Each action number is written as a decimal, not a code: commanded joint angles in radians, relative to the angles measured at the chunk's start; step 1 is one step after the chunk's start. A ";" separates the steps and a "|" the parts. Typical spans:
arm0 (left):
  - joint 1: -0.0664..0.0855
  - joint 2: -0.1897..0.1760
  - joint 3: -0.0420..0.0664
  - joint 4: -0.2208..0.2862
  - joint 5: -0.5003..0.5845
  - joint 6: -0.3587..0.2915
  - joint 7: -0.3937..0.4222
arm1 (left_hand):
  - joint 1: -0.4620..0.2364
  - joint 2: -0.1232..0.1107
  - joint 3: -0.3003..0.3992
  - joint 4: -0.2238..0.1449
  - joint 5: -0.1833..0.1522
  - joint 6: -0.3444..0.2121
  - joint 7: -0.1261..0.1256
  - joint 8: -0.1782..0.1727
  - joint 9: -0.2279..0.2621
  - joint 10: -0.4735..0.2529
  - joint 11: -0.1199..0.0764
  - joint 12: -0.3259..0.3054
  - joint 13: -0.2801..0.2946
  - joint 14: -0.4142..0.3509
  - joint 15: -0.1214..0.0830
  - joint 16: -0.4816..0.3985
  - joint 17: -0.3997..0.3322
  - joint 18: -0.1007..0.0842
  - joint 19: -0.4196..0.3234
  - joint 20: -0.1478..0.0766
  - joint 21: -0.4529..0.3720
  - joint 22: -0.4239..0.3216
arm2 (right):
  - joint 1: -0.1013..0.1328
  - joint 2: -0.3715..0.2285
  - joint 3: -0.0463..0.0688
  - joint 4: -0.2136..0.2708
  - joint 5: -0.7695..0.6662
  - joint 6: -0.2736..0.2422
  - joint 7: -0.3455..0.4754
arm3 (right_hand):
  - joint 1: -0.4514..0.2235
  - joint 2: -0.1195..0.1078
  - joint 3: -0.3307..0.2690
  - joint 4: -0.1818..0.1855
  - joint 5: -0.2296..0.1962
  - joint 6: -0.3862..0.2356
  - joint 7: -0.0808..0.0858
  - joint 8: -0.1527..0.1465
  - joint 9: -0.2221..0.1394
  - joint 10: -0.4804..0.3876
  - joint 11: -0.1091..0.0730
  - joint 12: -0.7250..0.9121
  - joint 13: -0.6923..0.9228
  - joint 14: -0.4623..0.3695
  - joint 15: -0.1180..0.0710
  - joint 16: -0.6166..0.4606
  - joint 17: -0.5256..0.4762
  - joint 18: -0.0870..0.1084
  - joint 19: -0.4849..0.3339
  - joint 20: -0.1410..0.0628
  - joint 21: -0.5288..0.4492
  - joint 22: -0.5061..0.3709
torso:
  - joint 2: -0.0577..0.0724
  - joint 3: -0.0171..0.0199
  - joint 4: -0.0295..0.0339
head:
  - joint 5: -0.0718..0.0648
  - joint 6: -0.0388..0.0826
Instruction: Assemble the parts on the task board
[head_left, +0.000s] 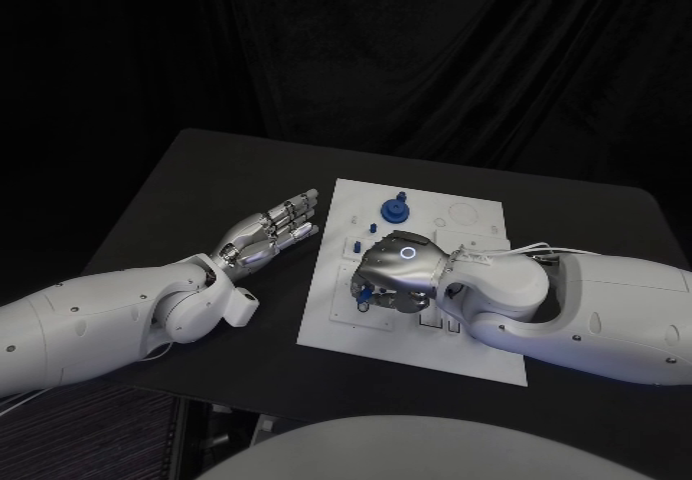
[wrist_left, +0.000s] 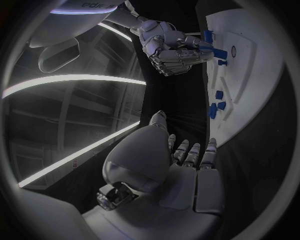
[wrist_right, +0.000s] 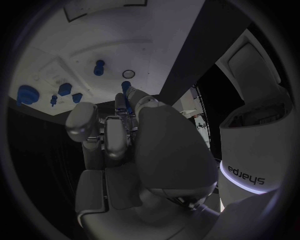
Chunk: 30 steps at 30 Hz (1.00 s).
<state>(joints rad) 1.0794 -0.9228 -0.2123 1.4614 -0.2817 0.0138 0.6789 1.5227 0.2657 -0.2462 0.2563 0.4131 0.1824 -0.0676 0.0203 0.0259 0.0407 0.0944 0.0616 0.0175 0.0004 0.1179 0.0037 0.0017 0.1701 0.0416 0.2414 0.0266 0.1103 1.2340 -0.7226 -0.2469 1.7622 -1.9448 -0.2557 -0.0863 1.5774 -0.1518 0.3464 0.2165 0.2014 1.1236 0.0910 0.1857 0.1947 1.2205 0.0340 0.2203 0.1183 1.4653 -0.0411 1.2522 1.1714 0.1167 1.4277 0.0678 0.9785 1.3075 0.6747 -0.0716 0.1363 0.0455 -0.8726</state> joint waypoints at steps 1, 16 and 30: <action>-0.002 0.002 0.001 0.001 0.006 0.013 0.035 | 0.010 0.001 0.000 -0.004 0.003 0.000 0.004 0.007 0.001 -0.001 0.003 0.003 0.000 0.000 0.006 -0.004 -0.002 0.010 -0.006 0.003 -0.004 -0.001 | -0.008 0.009 0.000 -0.008 -0.070 0.052 0.015 | -0.001 -0.007 0.004 0.001 0.007 0.011 0.007 0.001 0.107 0.009 0.002 -0.007 0.001 0.000 0.003 -0.004 -0.002 -0.015 -0.001 -0.002 -0.006 0.130 | 0.001 -0.0010 -0.0012 | 0.008 0.000; -0.006 0.004 0.001 -0.003 0.006 0.017 0.035 | 0.011 0.003 0.000 -0.005 0.004 -0.002 0.005 0.006 0.001 -0.002 0.004 0.002 0.000 0.000 0.006 -0.004 -0.002 0.010 -0.006 0.003 -0.004 0.000 | -0.018 0.018 0.000 -0.013 -0.092 0.077 -0.003 | -0.001 -0.010 0.009 -0.005 0.013 0.012 0.008 -0.001 0.110 0.014 0.002 -0.008 0.003 -0.002 0.004 -0.007 -0.004 -0.015 -0.003 -0.002 -0.011 0.129 | 0.000 -0.0009 -0.0045 | 0.029 0.000; -0.009 0.011 0.001 -0.012 0.006 0.021 0.033 | 0.011 0.003 0.001 -0.005 0.004 -0.004 0.005 0.006 0.000 -0.002 0.004 0.001 0.000 0.000 0.006 -0.004 -0.002 0.010 -0.006 0.003 -0.004 -0.001 | -0.023 0.018 0.000 -0.017 -0.093 0.084 -0.006 | -0.008 -0.013 0.012 -0.009 0.014 0.017 0.008 0.000 0.114 0.020 0.001 -0.011 0.006 -0.004 0.003 -0.010 -0.007 -0.014 -0.006 -0.002 -0.011 0.129 | 0.000 -0.0020 -0.0042 | 0.025 0.000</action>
<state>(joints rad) 1.0723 -0.9150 -0.2123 1.4490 -0.2817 0.0207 0.6789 1.5264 0.2694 -0.2462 0.2564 0.4131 0.1824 -0.0676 0.0203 0.0257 0.0407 0.0944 0.0616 0.0175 0.0004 0.1179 0.0037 0.0011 0.1701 0.0416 0.2414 0.0266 0.1105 1.2158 -0.7050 -0.2464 1.7478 -2.0235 -0.1899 -0.0817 1.5709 -0.1585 0.3546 0.2080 0.2131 1.1258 0.0888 0.1808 0.1958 1.2346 0.0338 0.2139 0.1235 1.4652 -0.0411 1.2472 1.1657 0.1168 1.4277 0.0679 0.9700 1.3080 0.6745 -0.0732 0.1323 0.0704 -0.8725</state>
